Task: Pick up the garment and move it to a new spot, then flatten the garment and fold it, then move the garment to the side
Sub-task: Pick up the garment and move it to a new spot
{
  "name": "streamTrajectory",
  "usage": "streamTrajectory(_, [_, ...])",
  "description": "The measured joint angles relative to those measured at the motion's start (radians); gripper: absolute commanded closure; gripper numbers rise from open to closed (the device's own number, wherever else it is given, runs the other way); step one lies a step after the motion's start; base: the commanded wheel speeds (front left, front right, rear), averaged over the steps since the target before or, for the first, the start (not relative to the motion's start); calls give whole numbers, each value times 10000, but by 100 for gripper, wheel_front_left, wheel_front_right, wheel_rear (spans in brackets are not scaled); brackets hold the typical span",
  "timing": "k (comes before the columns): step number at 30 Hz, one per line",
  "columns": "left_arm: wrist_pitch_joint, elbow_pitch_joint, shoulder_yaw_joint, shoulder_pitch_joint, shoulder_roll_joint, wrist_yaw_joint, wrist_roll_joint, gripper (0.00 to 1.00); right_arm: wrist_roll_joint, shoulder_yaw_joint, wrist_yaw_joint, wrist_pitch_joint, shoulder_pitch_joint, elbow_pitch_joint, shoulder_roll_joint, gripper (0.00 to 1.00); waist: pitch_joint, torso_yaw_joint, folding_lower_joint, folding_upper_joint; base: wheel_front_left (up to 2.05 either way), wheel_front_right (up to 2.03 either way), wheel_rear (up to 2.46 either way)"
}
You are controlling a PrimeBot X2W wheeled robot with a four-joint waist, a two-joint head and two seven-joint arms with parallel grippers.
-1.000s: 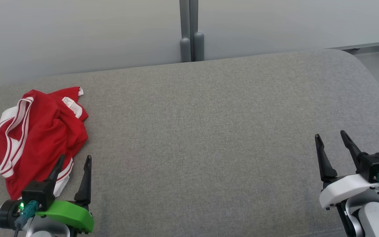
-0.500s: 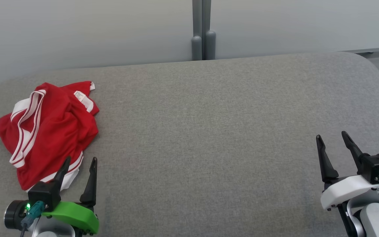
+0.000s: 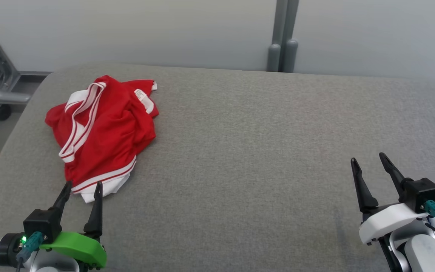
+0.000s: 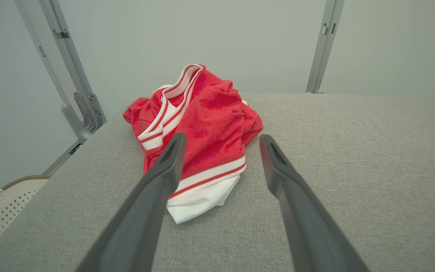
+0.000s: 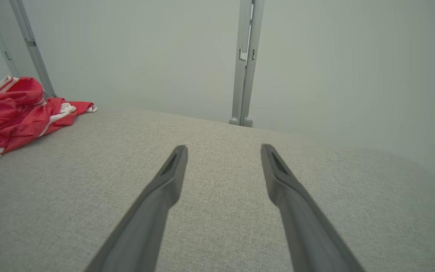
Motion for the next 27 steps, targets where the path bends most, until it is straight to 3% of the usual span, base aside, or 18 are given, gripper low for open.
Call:
streamTrajectory(12, [0, 105, 587, 194, 104, -13, 12, 0, -236, 286, 182, -2, -5, 174, 265, 0, -207, 1351, 0, 0, 0, 0, 0])
streamTrajectory(27, [0, 58, 872, 355, 176, -96, 10, 0, -307, 282, 268, -2, -10, 307, 389, 0, -293, 1308, 0, 0, 0, 0, 0])
